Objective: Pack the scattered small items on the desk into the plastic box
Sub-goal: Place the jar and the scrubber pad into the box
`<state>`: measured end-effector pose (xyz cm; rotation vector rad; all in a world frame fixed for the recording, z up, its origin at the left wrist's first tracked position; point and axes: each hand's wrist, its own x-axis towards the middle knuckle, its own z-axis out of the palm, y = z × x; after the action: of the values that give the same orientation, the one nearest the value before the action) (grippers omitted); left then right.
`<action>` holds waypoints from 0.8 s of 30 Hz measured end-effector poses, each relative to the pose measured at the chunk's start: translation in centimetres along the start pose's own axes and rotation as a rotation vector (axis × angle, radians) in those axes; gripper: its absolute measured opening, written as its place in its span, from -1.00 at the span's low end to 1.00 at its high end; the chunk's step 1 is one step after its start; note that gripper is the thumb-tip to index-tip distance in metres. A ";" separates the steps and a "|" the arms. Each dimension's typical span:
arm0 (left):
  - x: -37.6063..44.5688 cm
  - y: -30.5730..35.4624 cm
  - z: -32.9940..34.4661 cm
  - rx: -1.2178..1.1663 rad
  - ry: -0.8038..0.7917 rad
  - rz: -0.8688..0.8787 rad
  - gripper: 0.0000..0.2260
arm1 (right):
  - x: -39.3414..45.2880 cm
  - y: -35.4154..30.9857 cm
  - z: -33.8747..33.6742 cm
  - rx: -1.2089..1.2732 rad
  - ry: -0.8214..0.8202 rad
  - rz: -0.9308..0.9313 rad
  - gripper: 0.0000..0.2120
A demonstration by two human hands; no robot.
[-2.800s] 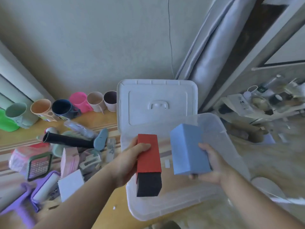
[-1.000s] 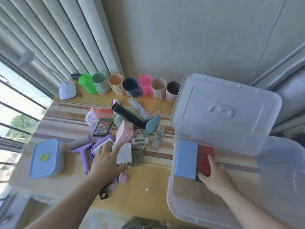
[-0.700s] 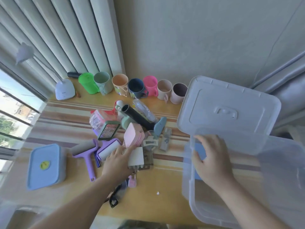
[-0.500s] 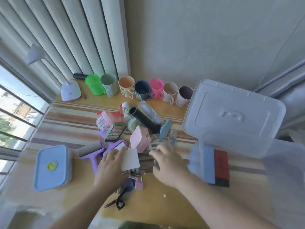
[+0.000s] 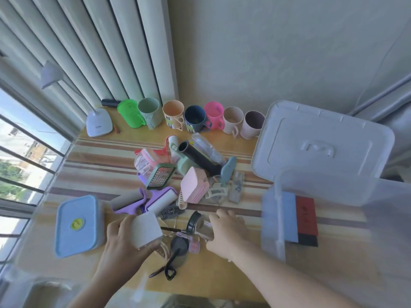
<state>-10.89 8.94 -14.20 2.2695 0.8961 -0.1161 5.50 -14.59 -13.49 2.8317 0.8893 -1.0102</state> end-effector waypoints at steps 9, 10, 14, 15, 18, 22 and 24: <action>0.7 12.4 0.9 -0.097 0.020 0.246 -0.19 | -14.5 8.9 -8.4 0.487 0.597 -0.062 -0.46; 0.7 14.3 1.4 -0.092 0.009 0.287 -0.19 | -15.6 11.2 -8.8 0.527 0.631 -0.001 -0.47; -0.4 21.7 4.3 -0.107 -0.026 0.483 -0.12 | -19.2 20.4 -8.3 0.651 0.639 0.298 -0.55; -0.8 23.4 5.1 -0.109 -0.037 0.540 -0.13 | -19.9 22.4 -7.8 0.674 0.631 0.366 -0.57; -2.1 27.5 7.8 -0.117 -0.095 0.659 -0.16 | -21.2 26.8 -6.2 0.775 0.589 0.492 -0.69; -3.3 30.6 11.7 -0.020 -0.146 0.725 -0.11 | -19.3 31.1 -3.3 0.754 0.504 0.587 -0.72; -4.0 31.6 13.5 0.032 -0.143 0.730 -0.11 | -16.6 32.8 -1.4 0.705 0.432 0.622 -0.61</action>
<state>8.17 -18.49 -5.28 2.4358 -0.0391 0.0366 12.68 -50.33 -8.48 3.5716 -0.4958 -0.7177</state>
